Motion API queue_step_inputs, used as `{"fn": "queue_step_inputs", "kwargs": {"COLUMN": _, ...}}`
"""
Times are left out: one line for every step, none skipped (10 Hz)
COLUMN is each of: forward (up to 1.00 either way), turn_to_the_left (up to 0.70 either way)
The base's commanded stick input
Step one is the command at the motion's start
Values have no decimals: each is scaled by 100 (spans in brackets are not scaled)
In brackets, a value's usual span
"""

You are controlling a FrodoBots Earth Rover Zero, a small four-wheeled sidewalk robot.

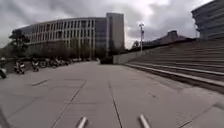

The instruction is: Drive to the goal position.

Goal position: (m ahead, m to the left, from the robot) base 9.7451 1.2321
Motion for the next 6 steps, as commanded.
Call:
{"fn": "queue_step_inputs", "kwargs": {"forward": 70, "turn_to_the_left": 0}}
{"fn": "queue_step_inputs", "kwargs": {"forward": 70, "turn_to_the_left": 0}}
{"fn": "queue_step_inputs", "kwargs": {"forward": 70, "turn_to_the_left": 0}}
{"fn": "queue_step_inputs", "kwargs": {"forward": 70, "turn_to_the_left": 0}}
{"fn": "queue_step_inputs", "kwargs": {"forward": 70, "turn_to_the_left": 0}}
{"fn": "queue_step_inputs", "kwargs": {"forward": 70, "turn_to_the_left": 0}}
